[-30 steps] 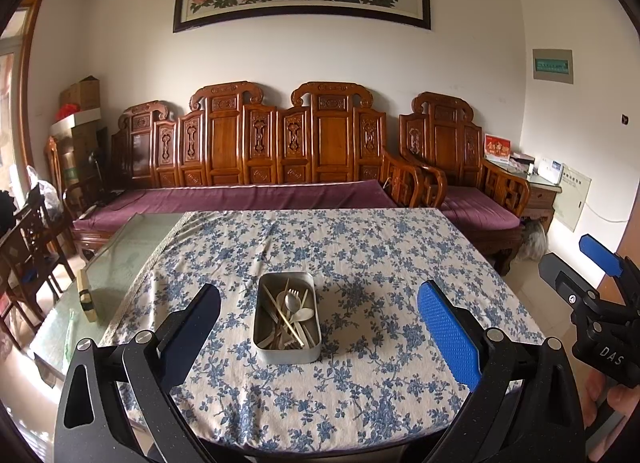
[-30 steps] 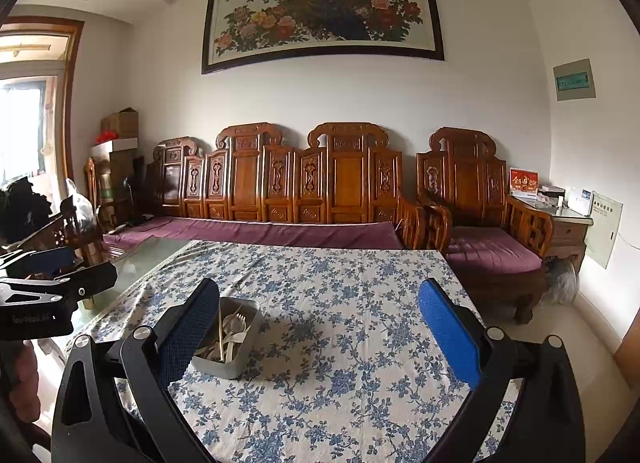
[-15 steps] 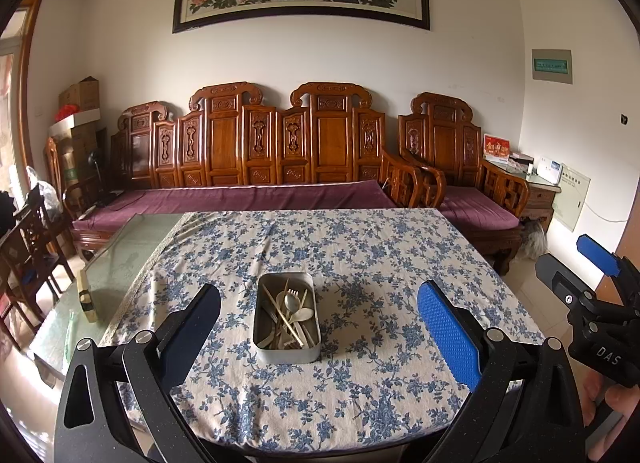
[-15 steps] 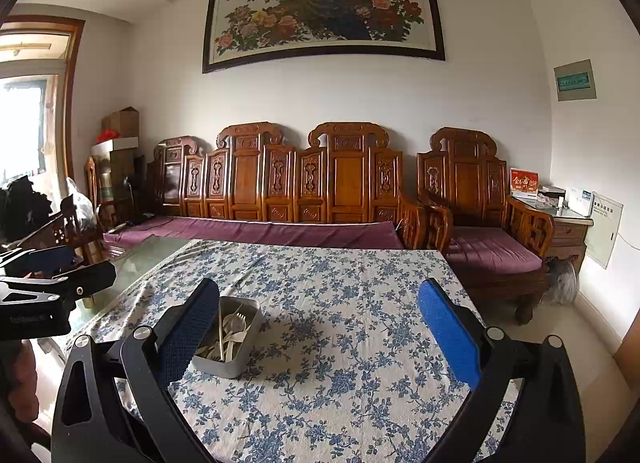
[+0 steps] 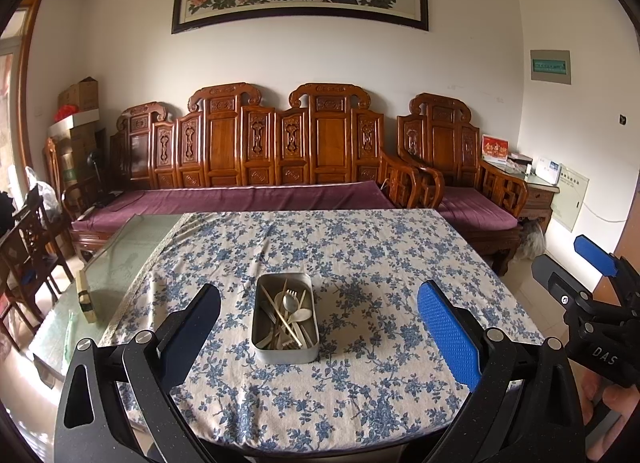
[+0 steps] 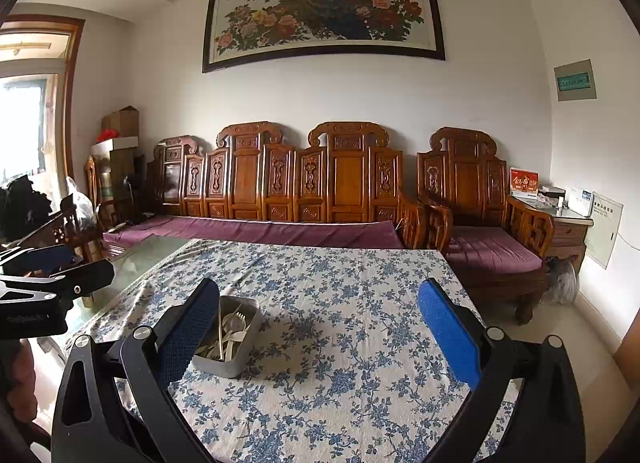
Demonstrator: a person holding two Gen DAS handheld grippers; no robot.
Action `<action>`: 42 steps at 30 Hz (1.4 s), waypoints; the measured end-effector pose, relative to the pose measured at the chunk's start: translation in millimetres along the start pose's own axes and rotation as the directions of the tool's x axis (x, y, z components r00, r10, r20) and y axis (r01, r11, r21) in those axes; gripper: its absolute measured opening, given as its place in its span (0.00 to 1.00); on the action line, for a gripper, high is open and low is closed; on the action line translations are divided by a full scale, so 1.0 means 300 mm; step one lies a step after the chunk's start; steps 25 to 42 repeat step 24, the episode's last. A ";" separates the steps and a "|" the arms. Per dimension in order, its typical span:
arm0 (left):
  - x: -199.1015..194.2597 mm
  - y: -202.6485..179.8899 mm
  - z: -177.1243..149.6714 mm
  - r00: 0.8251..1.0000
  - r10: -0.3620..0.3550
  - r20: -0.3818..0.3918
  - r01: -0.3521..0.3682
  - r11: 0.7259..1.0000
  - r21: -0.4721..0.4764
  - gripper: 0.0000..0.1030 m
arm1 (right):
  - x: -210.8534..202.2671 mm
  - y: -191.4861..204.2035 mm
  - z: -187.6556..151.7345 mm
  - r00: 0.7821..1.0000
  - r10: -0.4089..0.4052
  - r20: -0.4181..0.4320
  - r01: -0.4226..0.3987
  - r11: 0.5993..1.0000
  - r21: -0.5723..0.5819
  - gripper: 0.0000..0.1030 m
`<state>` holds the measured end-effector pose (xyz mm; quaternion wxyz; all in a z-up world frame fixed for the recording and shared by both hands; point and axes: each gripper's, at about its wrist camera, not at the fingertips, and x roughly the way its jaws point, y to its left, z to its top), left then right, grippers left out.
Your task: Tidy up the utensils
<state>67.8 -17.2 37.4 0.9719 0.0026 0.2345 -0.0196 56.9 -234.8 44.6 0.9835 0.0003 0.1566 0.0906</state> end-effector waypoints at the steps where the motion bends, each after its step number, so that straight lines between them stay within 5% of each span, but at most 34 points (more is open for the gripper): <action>1: 0.000 0.000 0.000 1.000 0.000 0.000 0.000 1.000 0.000 0.92 | 0.000 0.001 0.000 1.000 0.000 -0.001 0.000 1.000 -0.001 0.97; 42: -0.003 -0.014 -0.002 1.000 0.000 -0.004 0.000 1.000 -0.001 0.92 | 0.003 -0.002 -0.003 1.000 0.000 0.000 0.000 1.000 -0.003 0.97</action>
